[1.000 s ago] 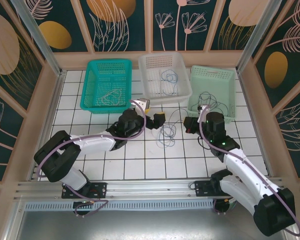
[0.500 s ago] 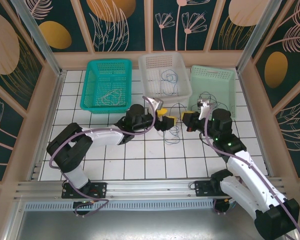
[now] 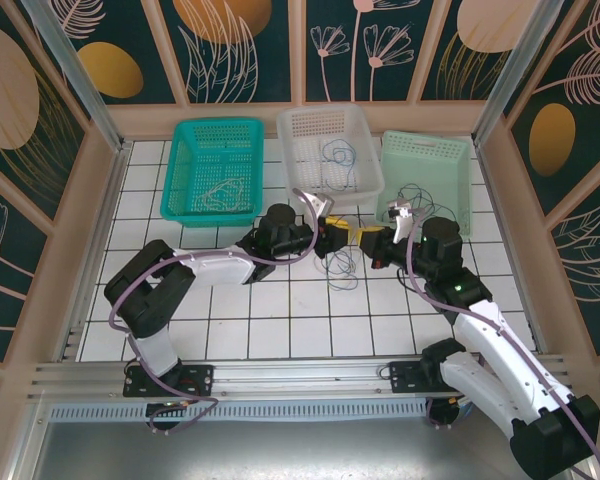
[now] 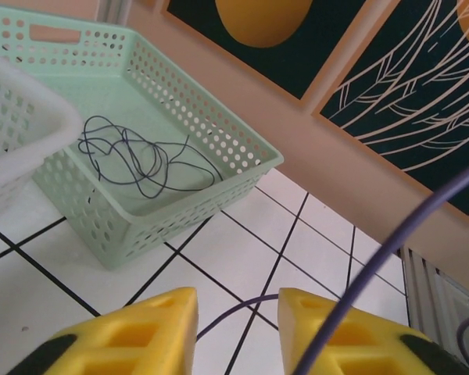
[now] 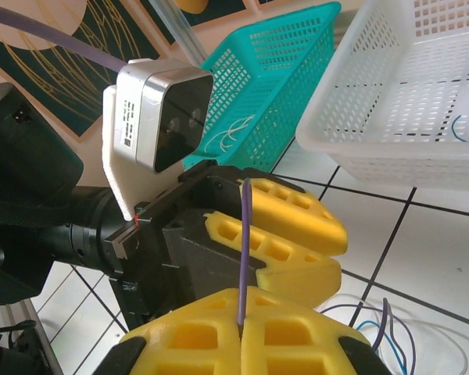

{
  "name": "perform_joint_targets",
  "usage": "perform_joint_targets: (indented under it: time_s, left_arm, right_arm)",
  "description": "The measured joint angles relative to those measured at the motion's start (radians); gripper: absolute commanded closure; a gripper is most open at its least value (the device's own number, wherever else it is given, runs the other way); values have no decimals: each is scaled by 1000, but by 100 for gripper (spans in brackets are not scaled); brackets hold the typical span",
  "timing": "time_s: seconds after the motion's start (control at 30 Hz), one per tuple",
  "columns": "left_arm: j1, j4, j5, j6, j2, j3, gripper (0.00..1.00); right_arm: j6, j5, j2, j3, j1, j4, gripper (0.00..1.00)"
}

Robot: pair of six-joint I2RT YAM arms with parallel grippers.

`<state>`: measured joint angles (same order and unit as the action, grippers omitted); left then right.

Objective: Untangle the cables

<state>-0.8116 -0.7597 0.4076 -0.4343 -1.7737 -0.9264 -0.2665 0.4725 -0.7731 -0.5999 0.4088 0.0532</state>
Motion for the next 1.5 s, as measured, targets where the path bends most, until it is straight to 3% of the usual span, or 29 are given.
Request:
perform_joint_targets:
  time_s: [0.1, 0.4, 0.7, 0.77, 0.83, 0.93, 0.97, 1.0, 1.03, 1.5]
  left_arm:
    - [0, 1, -24, 3, 13, 30, 100]
    - [0, 32, -115, 30, 112, 85, 100]
    - [-8, 35, -158, 68, 236, 107, 99]
    - [-9, 30, -160, 71, 266, 121, 78]
    - [-7, 30, -177, 78, 295, 138, 50]
    - [-2, 31, -211, 84, 315, 161, 34]
    - [-1, 31, -223, 89, 319, 168, 26]
    - [0, 30, -237, 93, 321, 178, 6]
    - [0, 31, -251, 98, 323, 187, 2]
    - [0, 54, -424, 70, 343, 338, 1]
  right_arm:
    - [0, -11, 0, 0, 2, 5, 100]
    - [7, -83, -3, -23, 5, 39, 100]
    - [56, -51, -49, -207, 16, 97, 100]
    - [66, -39, -59, -240, 24, 117, 100]
    - [75, -36, -62, -272, 26, 127, 100]
    - [78, -27, -62, -316, 32, 127, 100]
    - [78, -26, -62, -326, 35, 126, 100]
    - [78, -25, -62, -333, 39, 124, 100]
    - [78, -26, -63, -341, 45, 123, 100]
    - [103, -63, -77, -438, 78, 81, 100]
